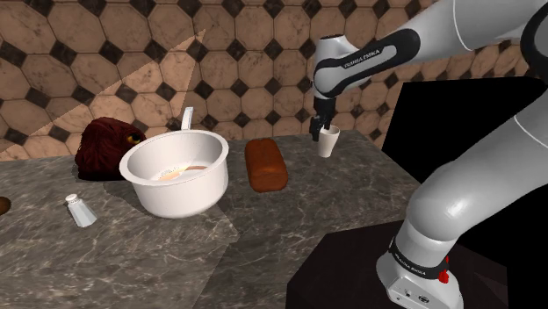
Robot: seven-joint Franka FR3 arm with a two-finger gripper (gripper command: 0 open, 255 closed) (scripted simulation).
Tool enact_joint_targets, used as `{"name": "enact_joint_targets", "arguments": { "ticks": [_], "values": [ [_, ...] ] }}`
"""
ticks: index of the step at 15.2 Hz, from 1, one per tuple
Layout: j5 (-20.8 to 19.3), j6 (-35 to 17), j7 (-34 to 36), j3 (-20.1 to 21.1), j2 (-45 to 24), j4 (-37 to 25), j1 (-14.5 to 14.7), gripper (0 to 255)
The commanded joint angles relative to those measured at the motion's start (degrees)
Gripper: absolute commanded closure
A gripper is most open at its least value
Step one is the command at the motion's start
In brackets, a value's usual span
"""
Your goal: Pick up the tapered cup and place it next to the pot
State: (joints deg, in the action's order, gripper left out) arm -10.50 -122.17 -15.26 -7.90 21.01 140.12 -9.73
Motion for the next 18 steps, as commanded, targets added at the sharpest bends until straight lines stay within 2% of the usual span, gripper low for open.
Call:
{"name": "enact_joint_targets", "arguments": {
  "ticks": [1, 7, 15, 18],
  "values": [
    [-1.0, -3.0, -0.3, -1.0, -3.1, -1.0, -0.9, 0],
    [-3.0, -10.9, -1.7, -4.2, -13.1, -6.0, -3.6, 0],
    [-3.1, -17.3, -1.9, -5.1, -18.0, -4.8, -4.2, 0],
    [-3.1, -17.3, -1.9, -5.1, -18.0, -4.8, -4.2, 0]
  ]
}}
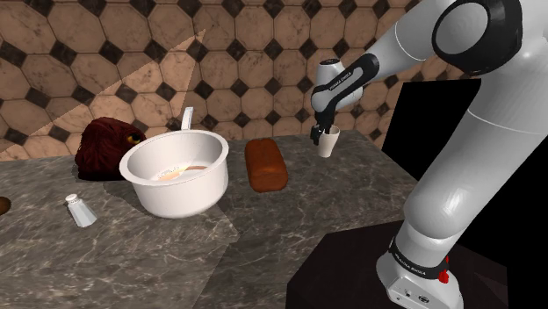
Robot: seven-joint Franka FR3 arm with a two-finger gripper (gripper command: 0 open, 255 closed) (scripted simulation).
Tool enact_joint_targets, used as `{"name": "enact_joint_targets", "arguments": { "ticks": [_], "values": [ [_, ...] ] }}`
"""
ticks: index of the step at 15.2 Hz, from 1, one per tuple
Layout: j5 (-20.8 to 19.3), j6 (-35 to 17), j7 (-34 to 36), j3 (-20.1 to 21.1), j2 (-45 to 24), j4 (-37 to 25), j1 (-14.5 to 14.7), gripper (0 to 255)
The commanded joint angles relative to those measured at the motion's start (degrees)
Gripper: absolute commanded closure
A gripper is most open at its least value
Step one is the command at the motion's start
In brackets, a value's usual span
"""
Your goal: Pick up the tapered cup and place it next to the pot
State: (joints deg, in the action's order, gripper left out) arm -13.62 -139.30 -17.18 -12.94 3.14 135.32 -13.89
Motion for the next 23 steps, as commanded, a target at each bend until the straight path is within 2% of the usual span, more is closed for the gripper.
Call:
{"name": "enact_joint_targets", "arguments": {
  "ticks": [1, 5, 6, 15, 23],
  "values": [
    [0.0, -0.2, 0.0, 0.0, -0.1, 0.0, 0.0, 0],
    [0.0, -0.2, 0.0, 0.0, -0.1, 0.0, 0.0, 0],
    [0.0, -0.2, 0.0, 0.0, -0.1, 0.0, 0.0, 255],
    [0.0, -0.2, 0.0, 0.0, -0.1, 0.0, 0.0, 255],
    [0.4, 6.2, -0.8, 0.3, 3.5, -2.8, 0.2, 255]
  ]
}}
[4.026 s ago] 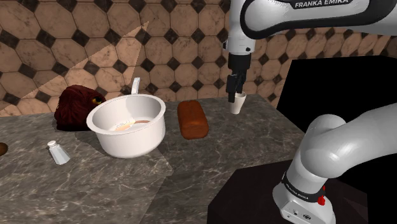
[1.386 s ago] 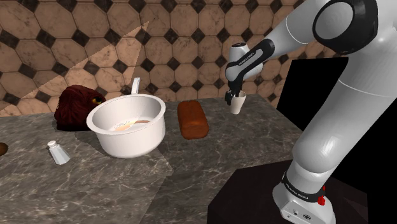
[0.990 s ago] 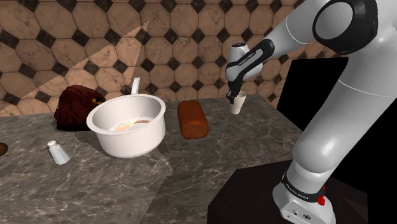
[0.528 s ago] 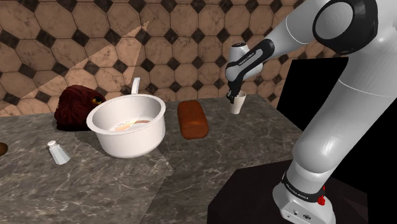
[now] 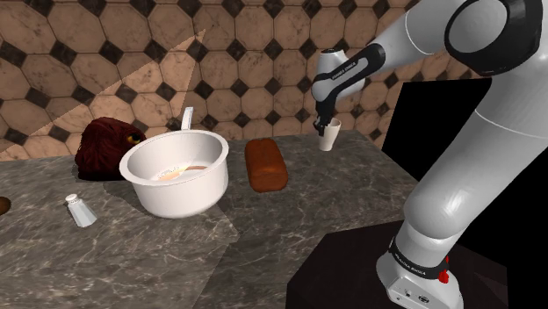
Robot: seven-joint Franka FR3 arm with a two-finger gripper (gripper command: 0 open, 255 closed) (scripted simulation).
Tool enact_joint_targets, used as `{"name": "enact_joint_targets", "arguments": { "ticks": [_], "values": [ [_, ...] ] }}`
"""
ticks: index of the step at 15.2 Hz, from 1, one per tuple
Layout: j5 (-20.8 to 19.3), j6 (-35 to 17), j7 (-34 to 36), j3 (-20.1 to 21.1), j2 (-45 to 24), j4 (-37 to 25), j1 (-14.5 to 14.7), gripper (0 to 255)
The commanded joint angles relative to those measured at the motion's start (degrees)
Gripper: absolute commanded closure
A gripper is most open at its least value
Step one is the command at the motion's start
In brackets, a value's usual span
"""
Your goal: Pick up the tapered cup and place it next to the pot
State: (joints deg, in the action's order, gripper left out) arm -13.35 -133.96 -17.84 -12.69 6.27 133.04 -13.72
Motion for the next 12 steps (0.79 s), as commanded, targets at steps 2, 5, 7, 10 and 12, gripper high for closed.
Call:
{"name": "enact_joint_targets", "arguments": {
  "ticks": [2, 5, 7, 10, 12],
  "values": [
    [0.2, 2.4, -0.4, 0.1, 1.2, -1.3, 0.1, 255],
    [0.3, 4.8, -0.7, 0.2, 2.2, -2.6, 0.1, 255],
    [0.4, 6.4, -0.9, 0.3, 2.9, -3.6, 0.2, 255],
    [0.6, 8.7, -1.2, 0.4, 3.7, -5.0, 0.3, 255],
    [0.7, 10.3, -1.4, 0.5, 4.2, -6.1, 0.3, 255]
  ]
}}
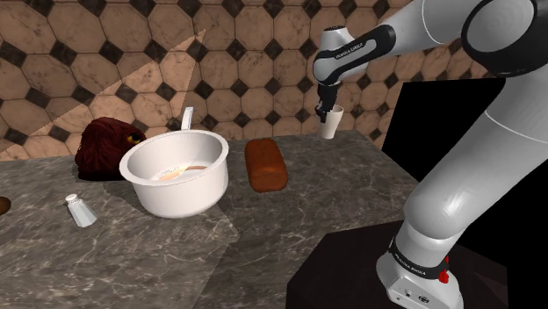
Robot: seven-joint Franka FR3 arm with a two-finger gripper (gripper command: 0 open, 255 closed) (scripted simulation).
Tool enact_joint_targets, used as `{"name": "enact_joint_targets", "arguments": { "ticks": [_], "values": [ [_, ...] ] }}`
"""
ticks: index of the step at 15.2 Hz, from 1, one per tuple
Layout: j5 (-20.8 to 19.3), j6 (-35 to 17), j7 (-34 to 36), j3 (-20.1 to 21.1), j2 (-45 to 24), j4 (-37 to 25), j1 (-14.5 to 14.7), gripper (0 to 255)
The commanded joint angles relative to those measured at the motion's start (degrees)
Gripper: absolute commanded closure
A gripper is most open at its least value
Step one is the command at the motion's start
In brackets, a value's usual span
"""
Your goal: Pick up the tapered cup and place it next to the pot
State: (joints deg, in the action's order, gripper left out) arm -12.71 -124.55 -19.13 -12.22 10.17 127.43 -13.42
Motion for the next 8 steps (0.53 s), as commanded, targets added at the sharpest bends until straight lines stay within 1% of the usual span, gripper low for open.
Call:
{"name": "enact_joint_targets", "arguments": {
  "ticks": [1, 8],
  "values": [
    [0.1, 1.6, -0.2, 0.1, 0.6, -1.0, 0.0, 255],
    [0.5, 7.0, -1.0, 0.4, 1.9, -5.2, 0.2, 255]
  ]
}}
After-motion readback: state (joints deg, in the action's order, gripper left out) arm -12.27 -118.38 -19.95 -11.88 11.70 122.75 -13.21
